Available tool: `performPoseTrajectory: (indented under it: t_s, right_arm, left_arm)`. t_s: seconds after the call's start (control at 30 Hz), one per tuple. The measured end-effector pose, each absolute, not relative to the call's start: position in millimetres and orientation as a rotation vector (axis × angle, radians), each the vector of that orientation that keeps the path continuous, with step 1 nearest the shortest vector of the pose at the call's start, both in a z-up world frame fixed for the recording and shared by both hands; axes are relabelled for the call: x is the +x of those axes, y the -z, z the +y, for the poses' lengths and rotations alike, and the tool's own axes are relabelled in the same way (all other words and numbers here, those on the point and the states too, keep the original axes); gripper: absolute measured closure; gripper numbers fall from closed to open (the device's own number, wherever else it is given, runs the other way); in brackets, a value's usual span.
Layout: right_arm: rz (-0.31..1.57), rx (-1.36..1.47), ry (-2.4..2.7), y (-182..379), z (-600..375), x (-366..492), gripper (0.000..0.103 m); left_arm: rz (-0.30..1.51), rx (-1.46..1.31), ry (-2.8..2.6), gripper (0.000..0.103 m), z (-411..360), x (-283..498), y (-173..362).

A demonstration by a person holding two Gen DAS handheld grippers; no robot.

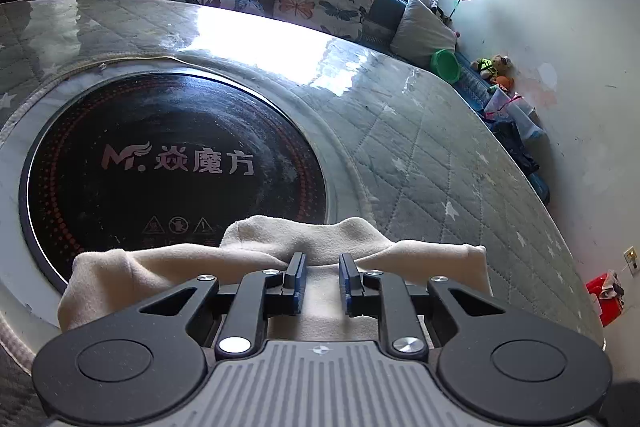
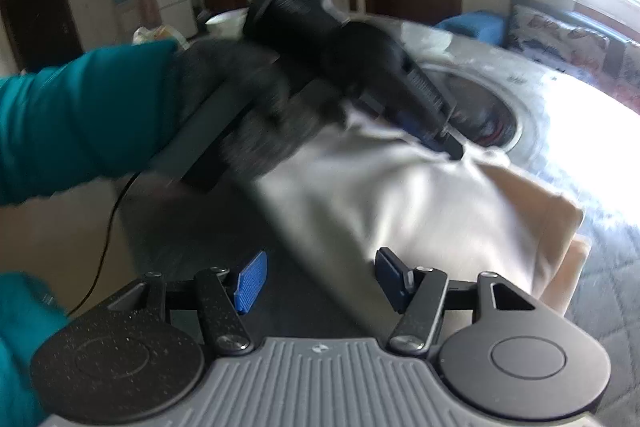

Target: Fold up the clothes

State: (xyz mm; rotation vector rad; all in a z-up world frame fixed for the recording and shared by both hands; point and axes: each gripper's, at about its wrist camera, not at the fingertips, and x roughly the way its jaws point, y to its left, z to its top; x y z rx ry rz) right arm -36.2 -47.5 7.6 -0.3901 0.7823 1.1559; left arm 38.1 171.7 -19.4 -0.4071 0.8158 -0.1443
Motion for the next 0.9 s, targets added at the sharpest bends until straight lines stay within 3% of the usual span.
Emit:
performPoseTrajectory:
  t_s: [0.43,0.9]
  right_arm:
    - [0.662,-0.299,-1.128,-25.7,-47.9,-32.2,0.038]
    - [0.741,-0.319,-1.146,-9.3,-38.0,-33.8,0.037]
  left_arm:
    - [0.677,-0.22,0.114,0.083,165.0,-54.1,-1.1]
    - [0.631,-0.251,-0.019,0.083,194.8,-128.3,13.0]
